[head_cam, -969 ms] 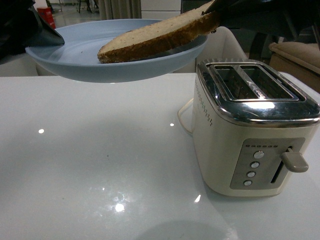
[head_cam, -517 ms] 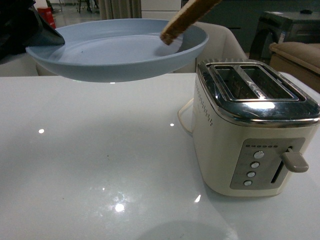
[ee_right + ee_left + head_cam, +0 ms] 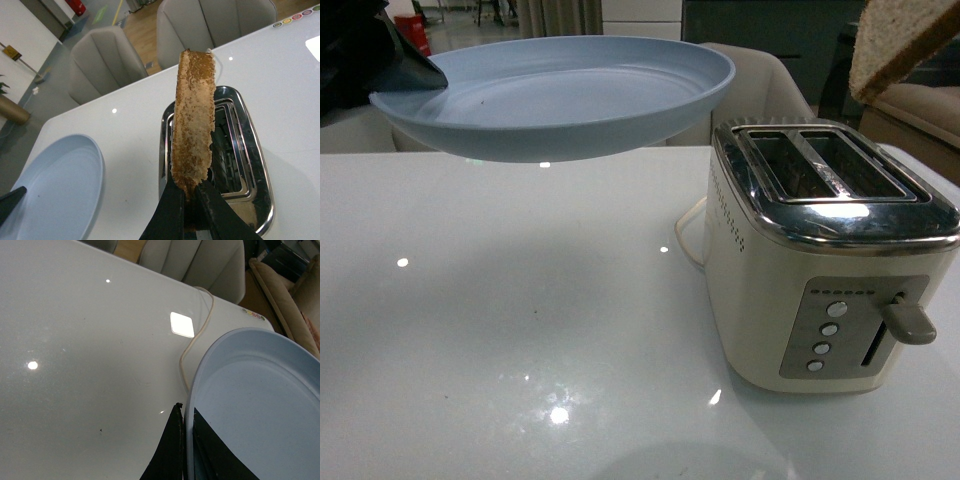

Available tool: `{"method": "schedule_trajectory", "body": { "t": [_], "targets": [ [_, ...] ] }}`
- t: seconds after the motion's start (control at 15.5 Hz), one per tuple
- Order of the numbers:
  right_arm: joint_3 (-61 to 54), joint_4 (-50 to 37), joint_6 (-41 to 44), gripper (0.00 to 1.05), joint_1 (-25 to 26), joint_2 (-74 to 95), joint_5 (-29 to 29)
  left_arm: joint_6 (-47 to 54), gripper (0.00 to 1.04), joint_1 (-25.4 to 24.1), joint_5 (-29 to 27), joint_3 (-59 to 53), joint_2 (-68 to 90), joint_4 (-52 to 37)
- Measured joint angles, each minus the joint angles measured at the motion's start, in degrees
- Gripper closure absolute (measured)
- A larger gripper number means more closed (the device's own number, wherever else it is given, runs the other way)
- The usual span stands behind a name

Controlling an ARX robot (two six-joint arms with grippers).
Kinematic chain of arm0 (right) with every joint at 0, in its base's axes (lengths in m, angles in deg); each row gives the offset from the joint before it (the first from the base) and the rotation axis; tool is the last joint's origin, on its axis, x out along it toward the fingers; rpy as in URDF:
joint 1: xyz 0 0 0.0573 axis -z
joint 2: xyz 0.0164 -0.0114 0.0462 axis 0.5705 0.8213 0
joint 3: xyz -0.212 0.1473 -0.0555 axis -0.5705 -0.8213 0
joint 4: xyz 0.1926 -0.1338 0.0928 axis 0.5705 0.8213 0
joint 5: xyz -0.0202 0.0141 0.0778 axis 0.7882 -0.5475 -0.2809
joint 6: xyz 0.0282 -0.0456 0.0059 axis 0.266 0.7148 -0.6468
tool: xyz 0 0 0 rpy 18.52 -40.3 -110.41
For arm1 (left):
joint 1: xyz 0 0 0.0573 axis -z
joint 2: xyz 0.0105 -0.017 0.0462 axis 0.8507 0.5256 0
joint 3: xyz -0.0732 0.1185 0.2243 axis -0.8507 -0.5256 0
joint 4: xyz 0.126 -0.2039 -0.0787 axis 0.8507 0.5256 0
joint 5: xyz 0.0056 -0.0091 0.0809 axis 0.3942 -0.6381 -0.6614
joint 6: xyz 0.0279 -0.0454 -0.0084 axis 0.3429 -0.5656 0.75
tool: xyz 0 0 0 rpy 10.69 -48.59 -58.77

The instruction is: Left arm holds plate, right arm toasts bread

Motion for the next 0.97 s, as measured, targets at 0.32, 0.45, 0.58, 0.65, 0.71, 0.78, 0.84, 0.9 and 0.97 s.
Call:
{"method": "schedule_trajectory", "body": {
  "t": [0.32, 0.45, 0.58, 0.65, 0.71, 0.78, 0.84, 0.9, 0.97],
  "targets": [
    [-0.9, -1.5, 5.6, 1.02, -0.3, 0.9, 2.8, 0.0, 1.02, 0.0, 0.0, 0.0, 0.0, 0.0],
    [-0.9, -1.9, 7.8, 1.02, -1.0, 4.3, 4.4, 0.0, 1.02, 0.0, 0.0, 0.0, 0.0, 0.0],
    [-0.9, -2.2, 9.5, 1.02, -2.3, 7.3, 5.1, 0.0, 1.02, 0.0, 0.0, 0.0, 0.0, 0.0],
    [-0.6, -2.2, 10.0, 1.02, -2.5, 8.5, 5.2, 0.0, 1.02, 0.0, 0.0, 0.0, 0.0, 0.0],
    [-0.2, -2.6, 10.6, 1.02, -2.8, 9.6, 5.5, 0.0, 1.02, 0.0, 0.0, 0.0, 0.0, 0.0],
    [0.4, -2.8, 11.1, 1.02, -2.9, 10.6, 5.7, 0.0, 1.02, 0.0, 0.0, 0.0, 0.0, 0.0],
    [0.7, -2.9, 11.1, 1.02, -3.2, 11.5, 5.8, 0.0, 1.02, 0.0, 0.0, 0.0, 0.0, 0.0],
    [1.0, -3.4, 11.1, 1.02, -3.3, 12.3, 5.8, 0.0, 1.02, 0.0, 0.0, 0.0, 0.0, 0.0],
    [1.1, -3.8, 11.1, 1.02, -3.5, 13.0, 5.0, 0.0, 1.02, 0.0, 0.0, 0.0, 0.0, 0.0]
  ]
}}
